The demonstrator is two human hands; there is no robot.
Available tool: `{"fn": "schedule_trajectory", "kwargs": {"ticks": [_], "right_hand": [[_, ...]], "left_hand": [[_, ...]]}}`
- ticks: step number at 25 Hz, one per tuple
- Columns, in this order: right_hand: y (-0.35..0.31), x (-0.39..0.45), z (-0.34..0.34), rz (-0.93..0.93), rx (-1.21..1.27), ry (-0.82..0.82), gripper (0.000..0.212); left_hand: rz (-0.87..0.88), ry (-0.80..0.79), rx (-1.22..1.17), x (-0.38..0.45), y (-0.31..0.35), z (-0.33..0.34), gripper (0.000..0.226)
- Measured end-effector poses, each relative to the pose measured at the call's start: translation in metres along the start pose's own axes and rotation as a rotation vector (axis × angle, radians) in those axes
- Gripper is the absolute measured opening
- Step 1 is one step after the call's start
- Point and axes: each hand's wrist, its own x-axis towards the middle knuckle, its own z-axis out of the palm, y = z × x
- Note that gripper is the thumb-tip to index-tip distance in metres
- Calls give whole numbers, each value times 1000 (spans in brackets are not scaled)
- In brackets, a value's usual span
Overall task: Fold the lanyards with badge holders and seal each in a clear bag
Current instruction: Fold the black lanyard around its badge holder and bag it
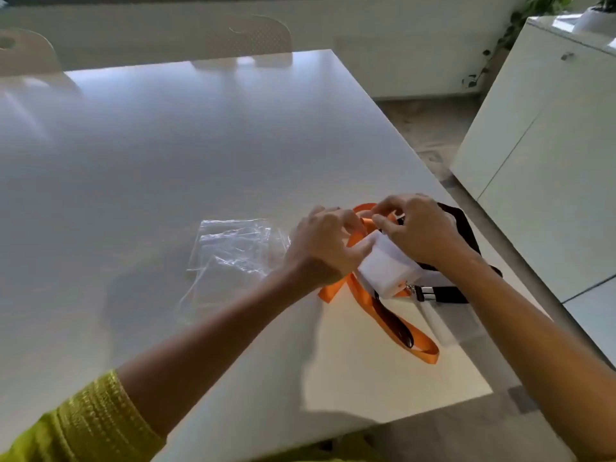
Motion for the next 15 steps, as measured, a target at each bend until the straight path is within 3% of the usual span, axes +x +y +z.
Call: {"fn": "schedule_trajectory", "kwargs": {"ticks": [4,6,11,15], "right_hand": [[4,-14,-2,71,69,-39,22],[3,-16,-1,73,80,-23,22],[1,-16,-4,98,188,-37,27],[3,-12,-8,110,192,-112,25]], "left_hand": [[-64,-257,131,-2,18,9,77],[-82,-268,145,0,18,11,81],[-219,-351,-67,10,19,2,67],[-385,-517,-324,18,12,-12,29]]}}
